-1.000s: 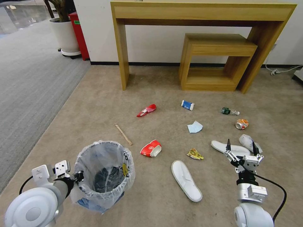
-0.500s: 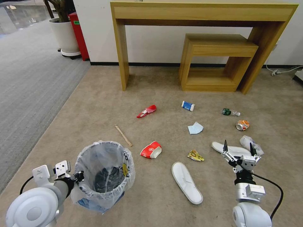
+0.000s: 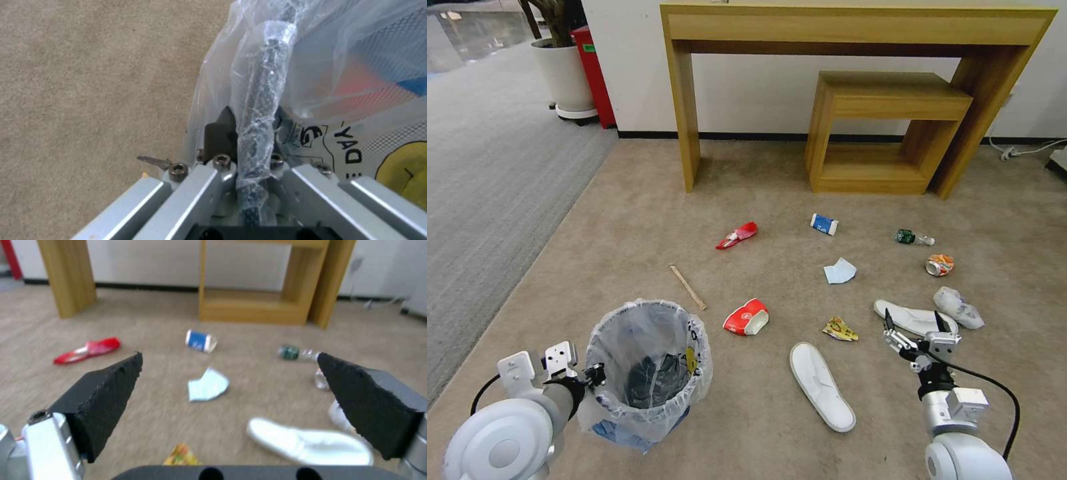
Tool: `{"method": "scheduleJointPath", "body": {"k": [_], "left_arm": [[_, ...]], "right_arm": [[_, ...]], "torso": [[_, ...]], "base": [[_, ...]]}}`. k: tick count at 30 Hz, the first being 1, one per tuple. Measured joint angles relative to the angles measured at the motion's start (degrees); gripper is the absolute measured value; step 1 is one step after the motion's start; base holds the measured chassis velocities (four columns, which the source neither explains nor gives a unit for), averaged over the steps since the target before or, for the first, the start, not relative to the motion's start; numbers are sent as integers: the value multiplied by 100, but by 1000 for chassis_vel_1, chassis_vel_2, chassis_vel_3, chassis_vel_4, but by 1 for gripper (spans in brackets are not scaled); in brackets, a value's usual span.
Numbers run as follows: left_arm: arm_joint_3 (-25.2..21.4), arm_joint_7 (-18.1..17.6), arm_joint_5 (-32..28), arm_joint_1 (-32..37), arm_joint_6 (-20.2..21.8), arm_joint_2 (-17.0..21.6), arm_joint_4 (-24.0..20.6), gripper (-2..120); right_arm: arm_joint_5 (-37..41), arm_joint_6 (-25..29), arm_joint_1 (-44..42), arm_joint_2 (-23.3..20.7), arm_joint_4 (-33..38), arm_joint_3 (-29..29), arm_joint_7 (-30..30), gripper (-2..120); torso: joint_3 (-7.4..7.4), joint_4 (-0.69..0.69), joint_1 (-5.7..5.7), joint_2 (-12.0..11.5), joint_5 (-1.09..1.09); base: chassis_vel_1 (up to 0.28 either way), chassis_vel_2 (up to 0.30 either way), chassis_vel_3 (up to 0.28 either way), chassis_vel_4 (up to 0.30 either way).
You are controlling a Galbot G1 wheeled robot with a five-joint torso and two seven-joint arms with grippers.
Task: Pick up the trash bin and place the garbage on the floor into it.
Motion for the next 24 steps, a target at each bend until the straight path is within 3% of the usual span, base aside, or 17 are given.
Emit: {"method": "scheduleJointPath", "body": {"k": [7, 24], "left_arm": [[6, 47, 106, -3, -1, -81, 37, 0], [3, 151, 366, 137, -1, -309, 63, 0]], "right_arm": [[482, -836, -265, -478, 277, -384, 315, 100], [824, -1286, -460, -1414, 213, -1212, 640, 100]], "torso": [[0, 0, 0, 0, 0], [0, 0, 0, 0, 0]], "base": [[0, 0, 0, 0], [0, 0, 0, 0]]}}
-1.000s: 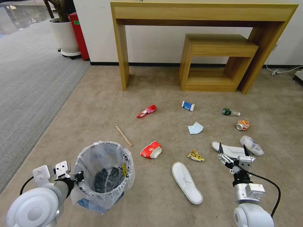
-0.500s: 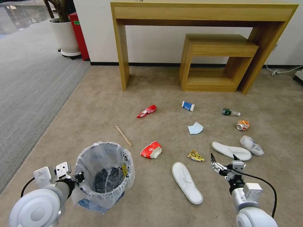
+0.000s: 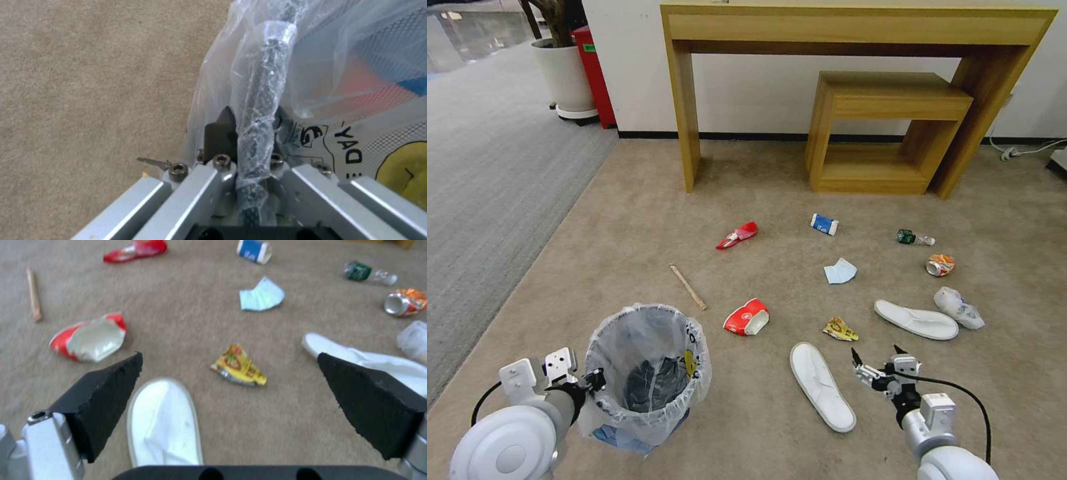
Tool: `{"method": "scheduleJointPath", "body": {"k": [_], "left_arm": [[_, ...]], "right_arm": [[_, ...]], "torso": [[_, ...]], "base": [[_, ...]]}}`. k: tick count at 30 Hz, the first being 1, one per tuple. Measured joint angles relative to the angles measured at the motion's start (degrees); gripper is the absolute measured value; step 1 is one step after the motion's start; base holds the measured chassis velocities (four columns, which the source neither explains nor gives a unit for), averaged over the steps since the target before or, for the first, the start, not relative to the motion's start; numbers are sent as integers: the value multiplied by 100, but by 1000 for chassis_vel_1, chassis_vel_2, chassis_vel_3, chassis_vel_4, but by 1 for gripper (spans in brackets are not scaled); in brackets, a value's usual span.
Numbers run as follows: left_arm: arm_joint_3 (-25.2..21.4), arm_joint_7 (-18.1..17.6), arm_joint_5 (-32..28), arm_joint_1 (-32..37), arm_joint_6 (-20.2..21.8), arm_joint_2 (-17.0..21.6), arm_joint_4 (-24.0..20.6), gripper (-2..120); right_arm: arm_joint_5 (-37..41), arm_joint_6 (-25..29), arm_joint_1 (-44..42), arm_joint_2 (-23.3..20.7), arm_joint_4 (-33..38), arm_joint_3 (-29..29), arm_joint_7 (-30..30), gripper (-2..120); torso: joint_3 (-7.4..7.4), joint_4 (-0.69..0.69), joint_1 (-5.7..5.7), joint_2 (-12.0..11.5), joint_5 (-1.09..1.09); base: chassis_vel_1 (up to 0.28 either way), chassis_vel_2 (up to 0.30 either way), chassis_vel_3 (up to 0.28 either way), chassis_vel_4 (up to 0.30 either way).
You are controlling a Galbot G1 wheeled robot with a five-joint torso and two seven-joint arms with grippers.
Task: Pick up the trash bin and place the garbage on the floor into it.
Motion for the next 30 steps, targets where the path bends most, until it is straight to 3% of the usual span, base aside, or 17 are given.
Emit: {"method": "scheduleJointPath", "body": {"k": [11, 30], "left_arm": [[17, 19, 94, 52, 2, -95, 1, 0], [19, 80, 211, 96, 4, -186, 9, 0]], "right_arm": [[142, -121, -281, -499, 201, -293, 91, 100], [33, -235, -208, -657, -139, -704, 330, 100]], "torso": [[0, 0, 0, 0, -1], [0, 0, 0, 0, -1]], "base": [[0, 0, 0, 0], [0, 0, 0, 0]]}}
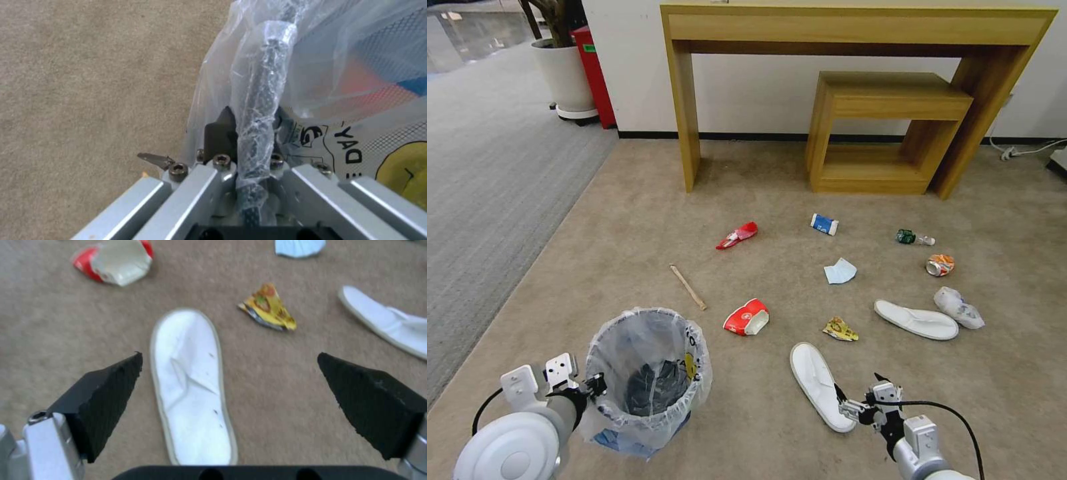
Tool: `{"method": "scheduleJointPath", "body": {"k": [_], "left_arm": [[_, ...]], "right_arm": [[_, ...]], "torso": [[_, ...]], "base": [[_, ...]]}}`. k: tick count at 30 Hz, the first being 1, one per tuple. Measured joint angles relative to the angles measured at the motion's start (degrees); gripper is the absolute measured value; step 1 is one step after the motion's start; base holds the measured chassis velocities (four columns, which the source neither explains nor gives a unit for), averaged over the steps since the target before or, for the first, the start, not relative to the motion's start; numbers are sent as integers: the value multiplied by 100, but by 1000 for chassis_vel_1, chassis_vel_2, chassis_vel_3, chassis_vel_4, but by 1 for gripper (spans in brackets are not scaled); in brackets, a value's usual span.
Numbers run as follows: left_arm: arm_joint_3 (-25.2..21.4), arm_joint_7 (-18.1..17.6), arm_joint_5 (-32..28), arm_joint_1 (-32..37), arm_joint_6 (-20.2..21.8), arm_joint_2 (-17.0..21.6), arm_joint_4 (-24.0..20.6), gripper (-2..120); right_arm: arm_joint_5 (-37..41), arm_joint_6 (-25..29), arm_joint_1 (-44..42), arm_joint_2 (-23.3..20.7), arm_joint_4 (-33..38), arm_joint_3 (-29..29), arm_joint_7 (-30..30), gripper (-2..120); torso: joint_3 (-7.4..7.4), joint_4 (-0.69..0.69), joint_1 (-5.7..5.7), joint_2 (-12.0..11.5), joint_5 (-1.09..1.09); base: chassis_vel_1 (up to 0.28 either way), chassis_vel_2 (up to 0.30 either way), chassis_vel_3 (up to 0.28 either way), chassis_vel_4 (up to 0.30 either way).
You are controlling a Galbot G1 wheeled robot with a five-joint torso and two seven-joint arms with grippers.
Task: Pick up the trash bin and place the garbage on the floor into it.
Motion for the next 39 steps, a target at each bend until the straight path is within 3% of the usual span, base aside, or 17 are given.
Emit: {"method": "scheduleJointPath", "body": {"k": [39], "left_arm": [[68, 36, 59, -114, -18, -74, 146, 0]], "right_arm": [[-102, -72, 750, 300, -942, -574, -224, 100]], "torso": [[0, 0, 0, 0, 0]], "base": [[0, 0, 0, 0]]}}
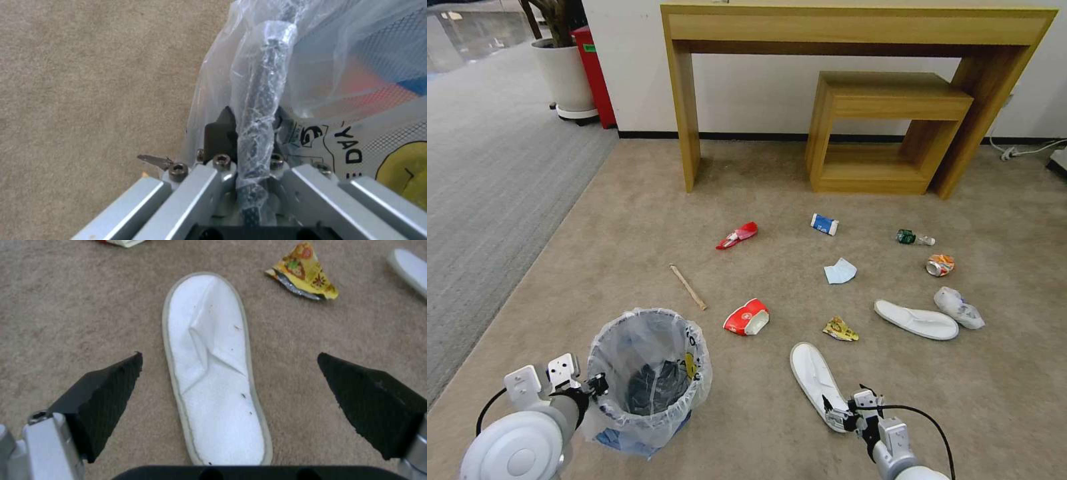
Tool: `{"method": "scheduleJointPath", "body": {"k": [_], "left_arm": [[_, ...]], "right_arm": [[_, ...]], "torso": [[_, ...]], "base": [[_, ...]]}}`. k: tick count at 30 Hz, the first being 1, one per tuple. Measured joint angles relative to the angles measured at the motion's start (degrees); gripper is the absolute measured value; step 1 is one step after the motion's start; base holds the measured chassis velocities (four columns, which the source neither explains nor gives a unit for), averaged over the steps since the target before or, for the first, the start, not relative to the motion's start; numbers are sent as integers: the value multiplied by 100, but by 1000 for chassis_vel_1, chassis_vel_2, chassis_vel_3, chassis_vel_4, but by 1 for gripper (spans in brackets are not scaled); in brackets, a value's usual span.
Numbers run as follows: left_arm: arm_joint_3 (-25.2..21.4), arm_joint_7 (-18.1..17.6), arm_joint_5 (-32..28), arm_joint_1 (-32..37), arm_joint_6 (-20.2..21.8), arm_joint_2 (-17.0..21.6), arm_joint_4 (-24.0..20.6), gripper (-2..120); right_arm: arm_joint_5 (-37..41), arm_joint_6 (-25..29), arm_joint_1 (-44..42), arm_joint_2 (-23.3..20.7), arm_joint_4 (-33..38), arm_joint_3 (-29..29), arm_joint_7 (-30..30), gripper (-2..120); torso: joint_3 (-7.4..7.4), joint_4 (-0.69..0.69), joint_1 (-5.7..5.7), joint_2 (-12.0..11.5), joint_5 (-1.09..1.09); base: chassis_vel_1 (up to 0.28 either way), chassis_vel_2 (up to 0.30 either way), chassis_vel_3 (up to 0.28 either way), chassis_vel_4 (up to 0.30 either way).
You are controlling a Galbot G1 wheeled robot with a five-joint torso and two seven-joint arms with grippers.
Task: Pick up the trash bin and place the garbage on the floor into it.
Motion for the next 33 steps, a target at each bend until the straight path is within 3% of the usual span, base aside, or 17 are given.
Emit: {"method": "scheduleJointPath", "body": {"k": [20, 33], "left_arm": [[18, 87, 195, 5, -2, -78, 76, 0], [33, 94, 224, -39, -8, -106, 142, 0]], "right_arm": [[260, -556, 527, 116, -405, -23, -126, 100], [266, -505, 810, 179, -736, -120, -160, 100]], "torso": [[0, 0, 0, 0, 0], [0, 0, 0, 0, 0]], "base": [[0, 0, 0, 0], [0, 0, 0, 0]]}}
